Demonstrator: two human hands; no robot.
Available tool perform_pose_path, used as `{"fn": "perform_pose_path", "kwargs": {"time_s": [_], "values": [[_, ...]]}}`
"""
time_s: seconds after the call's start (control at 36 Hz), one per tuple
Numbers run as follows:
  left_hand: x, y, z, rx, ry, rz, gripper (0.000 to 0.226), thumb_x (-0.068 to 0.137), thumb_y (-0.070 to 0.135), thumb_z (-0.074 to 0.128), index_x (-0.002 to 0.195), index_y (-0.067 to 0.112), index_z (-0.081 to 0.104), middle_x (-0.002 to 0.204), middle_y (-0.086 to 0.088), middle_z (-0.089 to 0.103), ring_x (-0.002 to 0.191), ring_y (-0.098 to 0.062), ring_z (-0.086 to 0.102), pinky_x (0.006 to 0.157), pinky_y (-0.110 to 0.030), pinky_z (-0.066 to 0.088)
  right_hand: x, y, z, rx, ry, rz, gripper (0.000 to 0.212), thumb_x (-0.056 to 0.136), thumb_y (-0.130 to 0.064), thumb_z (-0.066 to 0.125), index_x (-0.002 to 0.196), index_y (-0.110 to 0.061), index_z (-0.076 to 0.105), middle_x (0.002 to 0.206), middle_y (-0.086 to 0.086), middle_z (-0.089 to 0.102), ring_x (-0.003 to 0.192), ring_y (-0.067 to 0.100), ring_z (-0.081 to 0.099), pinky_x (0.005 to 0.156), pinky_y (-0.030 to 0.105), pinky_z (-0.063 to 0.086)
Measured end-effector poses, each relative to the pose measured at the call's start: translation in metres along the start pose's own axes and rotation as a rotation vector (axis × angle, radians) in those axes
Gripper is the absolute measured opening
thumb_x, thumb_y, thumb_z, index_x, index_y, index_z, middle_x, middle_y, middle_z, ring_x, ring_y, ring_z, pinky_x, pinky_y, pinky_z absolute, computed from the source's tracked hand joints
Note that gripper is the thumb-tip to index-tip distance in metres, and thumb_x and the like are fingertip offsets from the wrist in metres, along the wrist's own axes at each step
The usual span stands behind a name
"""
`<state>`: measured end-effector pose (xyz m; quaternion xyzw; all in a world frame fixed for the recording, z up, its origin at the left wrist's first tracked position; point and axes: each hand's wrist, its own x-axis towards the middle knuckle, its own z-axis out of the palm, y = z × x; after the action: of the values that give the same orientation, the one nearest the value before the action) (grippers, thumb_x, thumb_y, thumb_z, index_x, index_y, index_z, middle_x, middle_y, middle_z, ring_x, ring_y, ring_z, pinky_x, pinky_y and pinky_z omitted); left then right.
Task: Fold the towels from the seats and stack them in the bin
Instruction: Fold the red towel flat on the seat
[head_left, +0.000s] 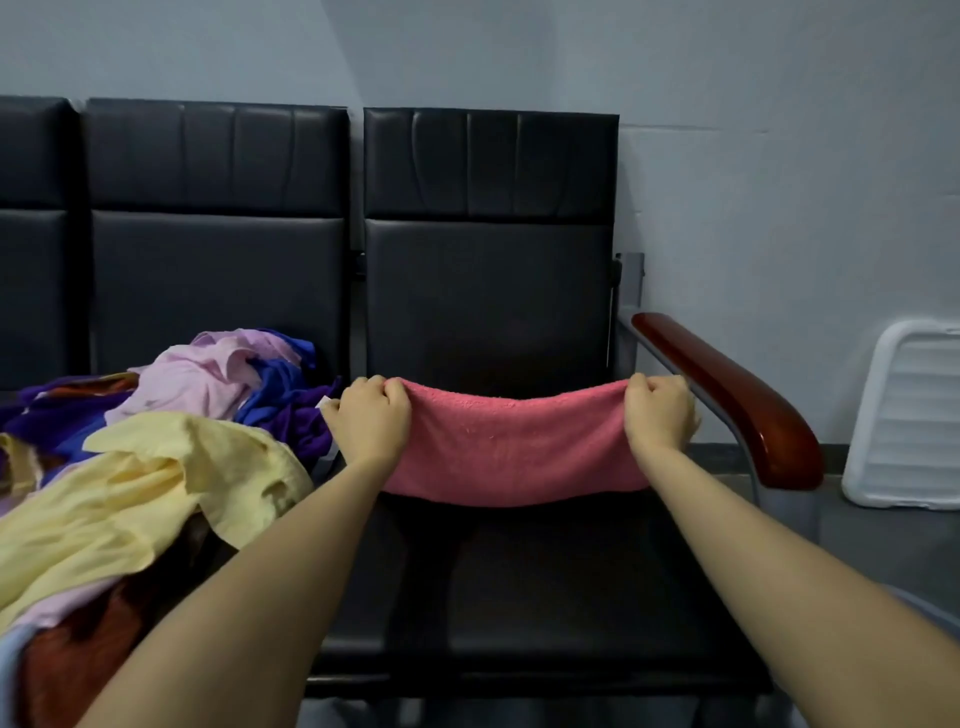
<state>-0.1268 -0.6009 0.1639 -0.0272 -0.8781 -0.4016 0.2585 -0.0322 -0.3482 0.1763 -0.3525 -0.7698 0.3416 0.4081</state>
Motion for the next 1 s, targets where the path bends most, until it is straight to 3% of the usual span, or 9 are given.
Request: {"fn": "perform_pose_path", "kwargs": {"time_s": [0.08, 0.19, 0.28, 0.44, 0.58, 0.69, 0.78, 0.89, 1.0], "values": [[-0.001, 0.003, 0.000, 0.034, -0.063, -0.012, 0.029, 0.092, 0.020, 0.038, 0.076, 0.008, 0.059, 0.079, -0.009, 0.062, 0.087, -0.031, 0.056, 0.093, -0.039, 0.036, 0.002, 0.007, 0.008, -0.063, -0.052, 0.003, 0.039, 0.091, -0.025, 0.044, 0.052, -0.018, 0.043, 0.098, 0.017, 0.065, 0.094, 0.033, 0.055, 0.097, 0.040, 0.031], [0.007, -0.007, 0.019, 0.065, -0.182, -0.069, 0.023, 0.091, 0.024, 0.044, 0.101, 0.008, 0.058, 0.101, -0.013, 0.064, 0.096, -0.036, 0.058, 0.078, -0.038, 0.042, 0.005, 0.011, 0.019, -0.124, -0.191, 0.089, 0.032, 0.090, -0.030, 0.048, 0.075, -0.008, 0.066, 0.096, 0.015, 0.066, 0.093, 0.030, 0.053, 0.095, 0.038, 0.032], [0.012, -0.019, 0.036, 0.071, -0.240, -0.078, 0.023, 0.092, 0.022, 0.046, 0.107, 0.008, 0.055, 0.106, -0.014, 0.063, 0.098, -0.036, 0.058, 0.074, -0.036, 0.042, 0.010, 0.020, 0.035, -0.148, -0.271, 0.163, 0.033, 0.088, -0.033, 0.053, 0.093, -0.005, 0.071, 0.103, 0.015, 0.066, 0.104, 0.035, 0.056, 0.093, 0.037, 0.037], [0.021, -0.038, 0.074, 0.120, -0.329, -0.125, 0.026, 0.097, 0.025, 0.039, 0.104, 0.008, 0.058, 0.110, -0.018, 0.062, 0.102, -0.038, 0.058, 0.074, -0.035, 0.040, 0.020, 0.050, 0.072, -0.167, -0.374, 0.215, 0.023, 0.088, -0.019, 0.053, 0.088, -0.003, 0.069, 0.096, 0.017, 0.065, 0.091, 0.034, 0.060, 0.072, 0.031, 0.041], [0.029, -0.046, 0.092, 0.067, -0.270, -0.205, 0.028, 0.098, 0.025, 0.037, 0.104, 0.006, 0.057, 0.109, -0.020, 0.062, 0.102, -0.039, 0.057, 0.076, -0.037, 0.040, 0.023, 0.067, 0.090, -0.118, -0.290, 0.139, 0.027, 0.099, -0.020, 0.046, 0.108, -0.001, 0.063, 0.111, 0.020, 0.062, 0.104, 0.035, 0.057, 0.074, 0.031, 0.036], [0.042, -0.045, 0.097, 0.066, -0.188, -0.187, 0.029, 0.098, 0.024, 0.038, 0.107, 0.006, 0.058, 0.111, -0.022, 0.062, 0.105, -0.041, 0.056, 0.080, -0.041, 0.043, 0.029, 0.069, 0.098, -0.007, -0.144, 0.051, 0.030, 0.102, -0.023, 0.041, 0.104, 0.000, 0.060, 0.097, 0.015, 0.062, 0.087, 0.024, 0.053, 0.069, 0.029, 0.032], [0.051, -0.044, 0.105, 0.084, -0.197, -0.172, 0.029, 0.098, 0.025, 0.038, 0.104, 0.004, 0.058, 0.110, -0.022, 0.061, 0.104, -0.041, 0.056, 0.079, -0.041, 0.043, 0.039, 0.070, 0.109, -0.019, -0.134, 0.050, 0.031, 0.102, -0.026, 0.041, 0.104, -0.001, 0.059, 0.098, 0.014, 0.063, 0.089, 0.027, 0.056, 0.068, 0.030, 0.034], [0.057, -0.050, 0.118, 0.130, -0.257, -0.218, 0.031, 0.099, 0.025, 0.037, 0.109, 0.003, 0.056, 0.116, -0.022, 0.058, 0.108, -0.041, 0.055, 0.082, -0.042, 0.043, 0.045, 0.071, 0.123, -0.106, -0.199, 0.080, 0.031, 0.101, -0.027, 0.042, 0.111, -0.002, 0.058, 0.112, 0.017, 0.060, 0.105, 0.034, 0.056, 0.073, 0.033, 0.038], [0.054, -0.059, 0.126, 0.323, -0.386, -0.155, 0.045, 0.091, 0.031, 0.056, 0.123, 0.001, 0.046, 0.130, -0.021, 0.044, 0.121, -0.039, 0.043, 0.098, -0.044, 0.036, 0.038, 0.070, 0.129, -0.356, -0.241, -0.048, 0.040, 0.096, -0.030, 0.052, 0.130, -0.009, 0.048, 0.134, 0.013, 0.043, 0.126, 0.030, 0.037, 0.105, 0.041, 0.029]]}}
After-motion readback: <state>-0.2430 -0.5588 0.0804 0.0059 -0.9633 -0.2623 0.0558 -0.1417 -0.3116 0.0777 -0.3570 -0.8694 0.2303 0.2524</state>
